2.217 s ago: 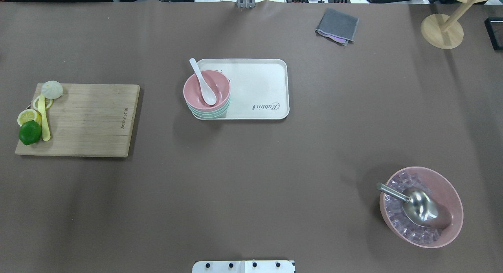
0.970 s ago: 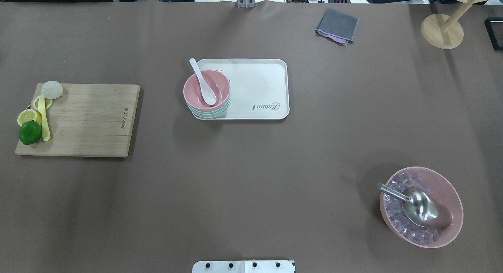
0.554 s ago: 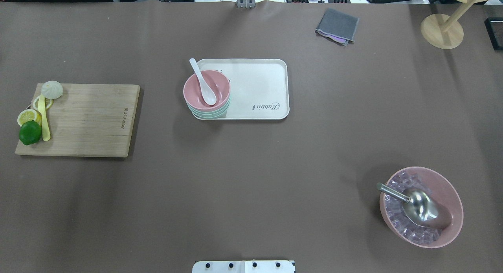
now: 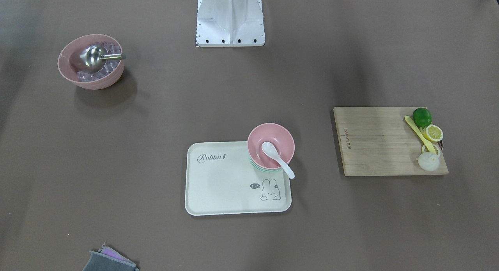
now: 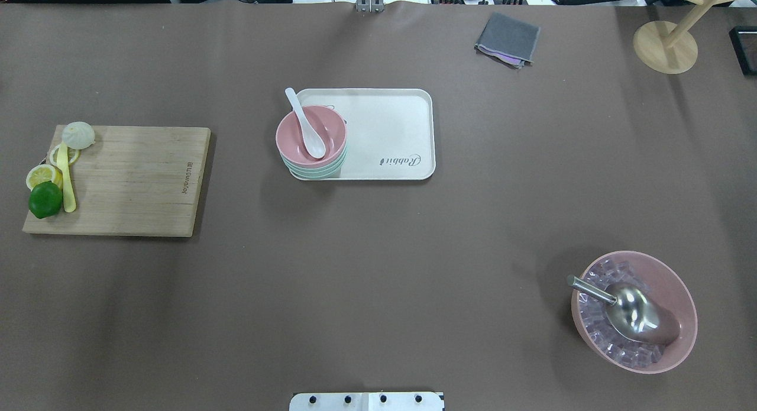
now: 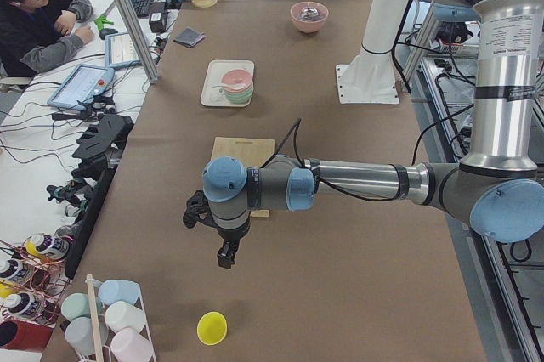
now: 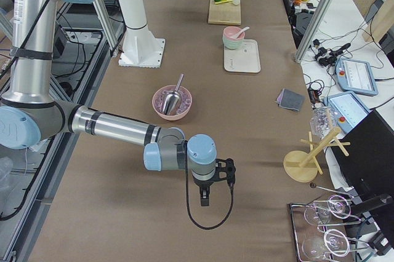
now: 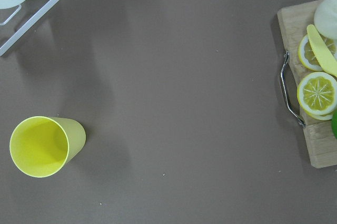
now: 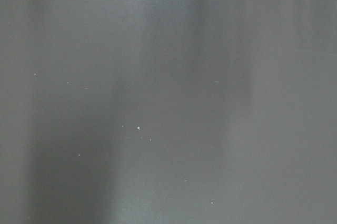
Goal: Stack pink bowl on green and place spoon
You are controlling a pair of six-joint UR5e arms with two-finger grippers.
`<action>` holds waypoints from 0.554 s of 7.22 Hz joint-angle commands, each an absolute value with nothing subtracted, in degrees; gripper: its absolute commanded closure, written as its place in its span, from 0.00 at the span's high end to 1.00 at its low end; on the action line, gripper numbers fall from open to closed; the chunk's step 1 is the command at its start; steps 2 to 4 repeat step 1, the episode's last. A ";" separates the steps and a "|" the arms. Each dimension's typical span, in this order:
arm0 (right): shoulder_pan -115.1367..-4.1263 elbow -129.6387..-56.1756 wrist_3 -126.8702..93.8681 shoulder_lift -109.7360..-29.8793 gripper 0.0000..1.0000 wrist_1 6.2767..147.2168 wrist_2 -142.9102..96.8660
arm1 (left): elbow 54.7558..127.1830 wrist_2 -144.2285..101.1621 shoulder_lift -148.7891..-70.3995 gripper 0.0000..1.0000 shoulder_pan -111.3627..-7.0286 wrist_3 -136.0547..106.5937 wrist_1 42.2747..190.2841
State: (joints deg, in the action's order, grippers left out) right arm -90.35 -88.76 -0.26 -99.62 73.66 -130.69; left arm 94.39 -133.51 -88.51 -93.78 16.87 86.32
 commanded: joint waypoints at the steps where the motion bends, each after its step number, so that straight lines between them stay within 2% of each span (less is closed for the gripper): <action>1: -90.35 -88.77 -0.26 -99.58 1.00 73.65 -130.61 | 94.39 -133.51 -88.51 0.99 -93.78 16.88 86.31; 4: -90.35 -88.77 -0.26 -99.58 1.00 73.65 -130.61 | 94.39 -133.51 -88.51 0.99 -93.78 16.88 86.31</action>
